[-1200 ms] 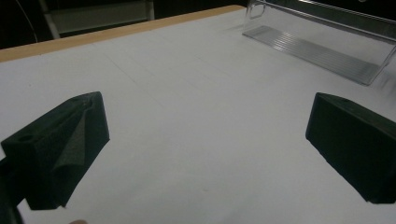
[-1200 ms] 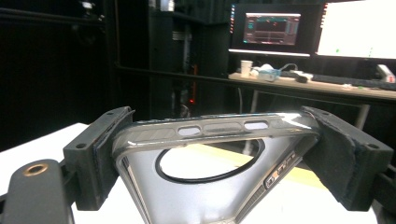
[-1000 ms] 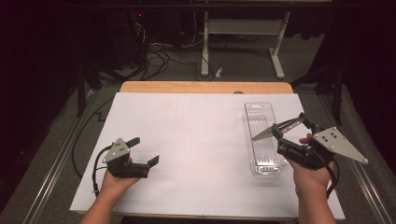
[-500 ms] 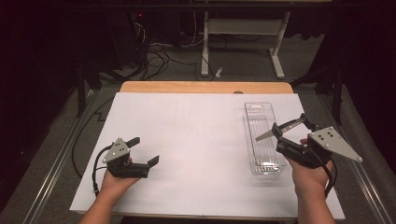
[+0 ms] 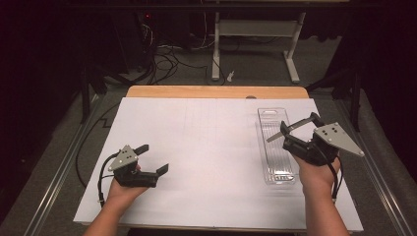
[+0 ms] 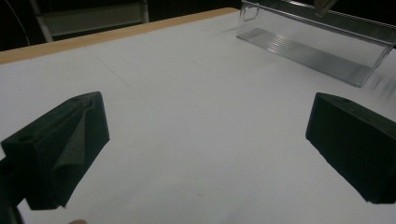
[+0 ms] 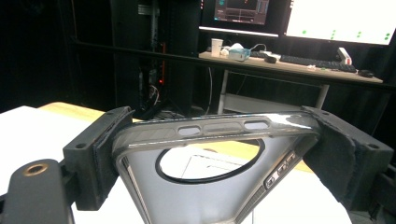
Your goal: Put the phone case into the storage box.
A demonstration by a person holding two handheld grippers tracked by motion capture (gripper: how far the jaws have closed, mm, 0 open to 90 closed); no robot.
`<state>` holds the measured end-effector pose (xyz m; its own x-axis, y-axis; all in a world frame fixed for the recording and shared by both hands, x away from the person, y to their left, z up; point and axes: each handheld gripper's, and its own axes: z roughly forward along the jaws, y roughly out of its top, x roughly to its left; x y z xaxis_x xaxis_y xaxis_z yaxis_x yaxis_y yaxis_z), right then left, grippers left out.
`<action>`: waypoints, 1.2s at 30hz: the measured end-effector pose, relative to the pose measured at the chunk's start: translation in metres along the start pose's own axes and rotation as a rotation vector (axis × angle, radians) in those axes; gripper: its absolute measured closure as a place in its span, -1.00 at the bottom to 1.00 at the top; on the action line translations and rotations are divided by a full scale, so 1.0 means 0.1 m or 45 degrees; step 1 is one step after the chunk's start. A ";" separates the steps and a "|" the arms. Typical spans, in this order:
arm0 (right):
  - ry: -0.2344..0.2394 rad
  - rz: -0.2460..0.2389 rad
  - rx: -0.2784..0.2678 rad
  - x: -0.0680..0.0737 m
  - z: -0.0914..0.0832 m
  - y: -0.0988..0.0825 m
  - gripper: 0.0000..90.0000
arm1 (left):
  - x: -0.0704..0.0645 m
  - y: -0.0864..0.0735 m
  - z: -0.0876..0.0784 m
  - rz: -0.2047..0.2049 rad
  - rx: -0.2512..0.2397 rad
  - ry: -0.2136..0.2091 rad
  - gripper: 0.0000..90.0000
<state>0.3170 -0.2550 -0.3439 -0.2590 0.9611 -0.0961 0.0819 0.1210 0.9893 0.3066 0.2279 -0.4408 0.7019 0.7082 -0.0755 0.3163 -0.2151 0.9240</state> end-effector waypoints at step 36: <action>-0.163 0.054 0.221 -0.01 0.85 0.10 -0.70 | 0.01 0.01 -0.03 -0.004 -0.024 -0.021 -1.00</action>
<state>0.4002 -0.2332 -0.3436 -0.1284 0.9886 -0.0787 0.2573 0.1099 0.9601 0.3057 0.2299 -0.4387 0.7111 0.6980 -0.0845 0.3068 -0.1999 0.9306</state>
